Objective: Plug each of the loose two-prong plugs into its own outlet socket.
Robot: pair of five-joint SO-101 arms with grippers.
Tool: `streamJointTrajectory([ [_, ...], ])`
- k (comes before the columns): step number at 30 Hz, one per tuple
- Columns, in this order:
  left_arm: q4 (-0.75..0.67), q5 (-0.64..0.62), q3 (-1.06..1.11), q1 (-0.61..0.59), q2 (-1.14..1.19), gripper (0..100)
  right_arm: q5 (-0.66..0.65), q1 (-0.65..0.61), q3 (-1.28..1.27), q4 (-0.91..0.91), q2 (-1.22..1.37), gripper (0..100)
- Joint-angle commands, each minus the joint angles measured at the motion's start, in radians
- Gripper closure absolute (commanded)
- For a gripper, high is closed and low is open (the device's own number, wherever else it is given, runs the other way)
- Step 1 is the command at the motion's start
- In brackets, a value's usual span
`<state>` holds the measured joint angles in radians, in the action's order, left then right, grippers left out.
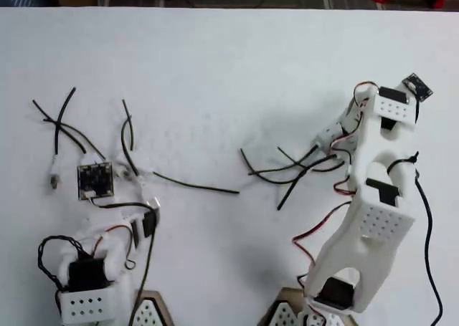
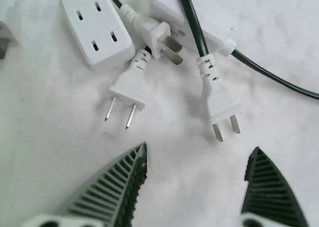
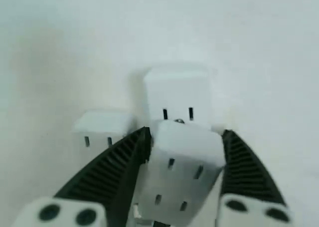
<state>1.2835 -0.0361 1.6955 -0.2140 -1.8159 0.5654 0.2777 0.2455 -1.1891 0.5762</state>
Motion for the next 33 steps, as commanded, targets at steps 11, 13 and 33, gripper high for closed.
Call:
streamJointTrajectory([
  [11,-0.002,-0.006,-0.002,0.008,-0.004,69,-0.005,0.002,0.361,-0.369,-0.016,81.5],
  [13,-0.002,-0.006,-0.002,0.008,-0.004,69,-0.005,0.005,0.391,-0.406,-0.015,81.2],
  [33,-0.002,-0.006,-0.002,0.008,-0.004,69,-0.087,-0.153,0.413,-0.456,-0.005,81.5],
])
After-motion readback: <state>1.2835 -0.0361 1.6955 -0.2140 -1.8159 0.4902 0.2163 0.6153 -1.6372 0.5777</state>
